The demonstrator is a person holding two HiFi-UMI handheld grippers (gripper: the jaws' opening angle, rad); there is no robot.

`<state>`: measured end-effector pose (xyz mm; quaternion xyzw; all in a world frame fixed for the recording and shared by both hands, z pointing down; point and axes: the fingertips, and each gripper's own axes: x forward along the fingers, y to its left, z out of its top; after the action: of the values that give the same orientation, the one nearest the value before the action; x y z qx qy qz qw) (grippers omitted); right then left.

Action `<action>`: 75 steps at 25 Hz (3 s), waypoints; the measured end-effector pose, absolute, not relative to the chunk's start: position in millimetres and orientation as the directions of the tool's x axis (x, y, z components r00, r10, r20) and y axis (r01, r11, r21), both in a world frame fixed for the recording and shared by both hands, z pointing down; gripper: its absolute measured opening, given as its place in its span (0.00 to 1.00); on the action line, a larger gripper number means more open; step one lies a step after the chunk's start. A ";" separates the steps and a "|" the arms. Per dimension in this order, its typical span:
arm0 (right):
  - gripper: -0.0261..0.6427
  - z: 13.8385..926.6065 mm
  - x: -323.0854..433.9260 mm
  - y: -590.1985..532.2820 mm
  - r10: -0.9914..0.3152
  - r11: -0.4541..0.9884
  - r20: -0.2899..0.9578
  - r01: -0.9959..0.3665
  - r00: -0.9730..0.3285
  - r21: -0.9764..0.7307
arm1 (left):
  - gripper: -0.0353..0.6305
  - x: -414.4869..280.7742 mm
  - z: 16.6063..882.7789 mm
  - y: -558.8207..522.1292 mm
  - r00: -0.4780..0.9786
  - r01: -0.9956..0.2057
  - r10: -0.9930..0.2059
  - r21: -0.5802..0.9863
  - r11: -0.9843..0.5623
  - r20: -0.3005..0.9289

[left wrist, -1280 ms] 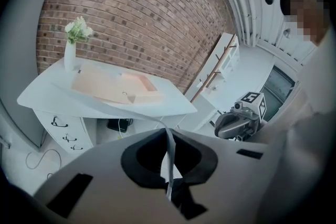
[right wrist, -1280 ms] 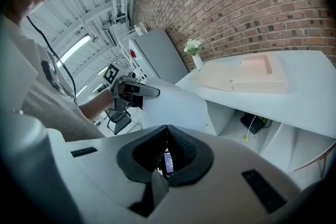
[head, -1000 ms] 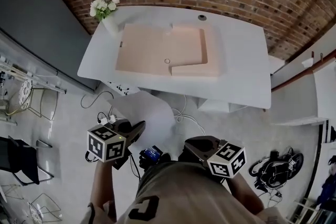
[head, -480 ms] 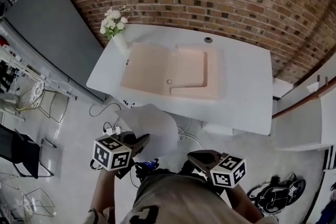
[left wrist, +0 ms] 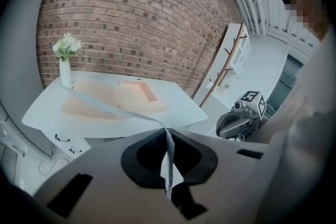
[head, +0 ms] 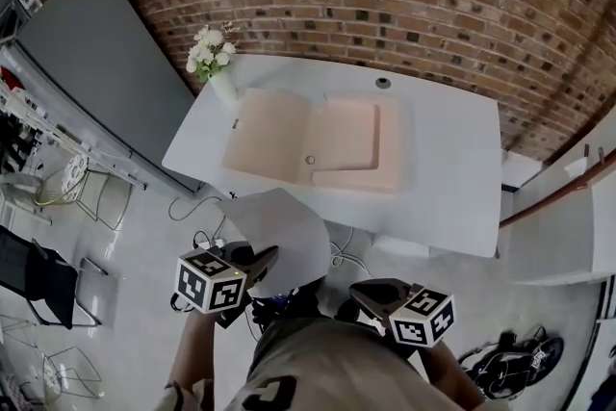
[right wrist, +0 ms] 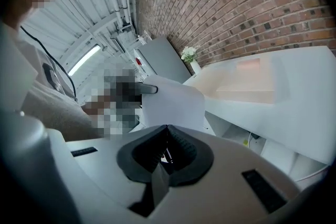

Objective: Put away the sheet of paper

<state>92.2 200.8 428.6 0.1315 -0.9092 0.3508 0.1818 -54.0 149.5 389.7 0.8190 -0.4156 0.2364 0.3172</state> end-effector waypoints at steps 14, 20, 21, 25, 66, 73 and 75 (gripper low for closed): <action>0.07 435.0 75.1 161.4 -0.173 0.691 0.483 -0.455 -0.859 -0.562 | 0.07 -79.3 394.2 108.3 0.604 -0.788 -0.514 0.355 -0.504 0.609; 0.07 434.0 36.0 139.8 -0.146 0.693 0.518 -0.461 -0.843 -0.554 | 0.08 -122.8 394.2 85.3 0.613 -0.785 -0.519 0.386 -0.485 0.595; 0.07 434.0 29.7 136.4 -0.145 0.694 0.524 -0.464 -0.839 -0.550 | 0.07 -129.7 394.0 81.2 0.617 -0.783 -0.521 0.391 -0.484 0.590; 0.07 433.3 8.0 122.9 -0.150 0.698 0.548 -0.481 -0.823 -0.531 | 0.08 -154.8 395.5 65.4 0.631 -0.773 -0.527 0.408 -0.485 0.569; 0.07 436.4 -71.6 51.1 -0.185 0.663 0.636 -0.573 -0.749 -0.481 | 0.07 -208.5 381.5 -81.2 0.776 -0.622 -0.448 0.417 -0.663 0.444; 0.07 439.9 -57.2 34.2 -0.170 0.646 0.620 -0.561 -0.766 -0.517 | 0.07 -203.3 398.9 -108.0 0.804 -0.592 -0.397 0.531 -0.606 0.442; 0.07 441.9 -53.7 30.0 -0.162 0.642 0.616 -0.556 -0.771 -0.527 | 0.07 -200.4 409.3 -115.6 0.821 -0.571 -0.379 0.583 -0.578 0.427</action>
<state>-53.7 30.0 441.9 0.2076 -0.8659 0.3685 0.2673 -200.4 -115.6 409.3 0.8788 -0.2703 0.1288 0.3715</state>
